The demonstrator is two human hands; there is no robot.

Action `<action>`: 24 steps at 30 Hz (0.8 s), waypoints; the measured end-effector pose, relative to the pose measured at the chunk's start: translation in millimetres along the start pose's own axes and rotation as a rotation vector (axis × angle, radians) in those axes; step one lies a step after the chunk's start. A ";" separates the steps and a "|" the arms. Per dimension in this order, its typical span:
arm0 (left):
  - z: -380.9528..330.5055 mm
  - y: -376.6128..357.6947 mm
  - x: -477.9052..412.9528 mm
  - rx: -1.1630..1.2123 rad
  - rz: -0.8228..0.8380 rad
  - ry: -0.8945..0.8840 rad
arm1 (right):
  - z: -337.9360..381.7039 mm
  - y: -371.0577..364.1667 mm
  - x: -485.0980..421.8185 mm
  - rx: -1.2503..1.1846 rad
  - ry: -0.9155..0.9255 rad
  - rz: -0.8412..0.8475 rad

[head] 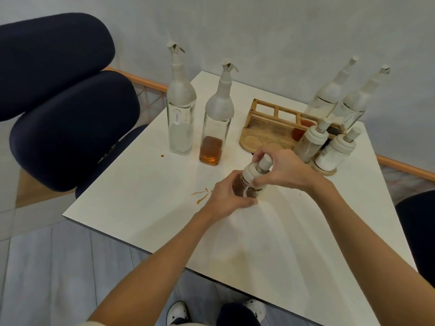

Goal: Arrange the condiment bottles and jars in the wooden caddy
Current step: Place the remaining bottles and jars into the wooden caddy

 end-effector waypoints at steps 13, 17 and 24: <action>-6.9 -0.5 3.8 -0.042 0.004 0.016 | -2.1 3.8 9.8 -0.038 -0.026 0.087; -8.2 -1.1 4.3 -0.038 0.014 0.018 | -9.7 -18.7 11.6 -0.086 -0.065 -0.094; -12.4 -1.0 6.3 -0.059 0.013 0.009 | -13.9 -20.5 21.8 -0.228 -0.047 -0.018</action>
Point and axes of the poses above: each hand's wrist, its own x-axis away from the middle knuckle, its own y-axis out of the back of the hand, z = x × y, the point moved 1 cm from there along -x, towards the middle knuckle, and after that the axes turned 5 degrees about -z, right-handed, at the moved point
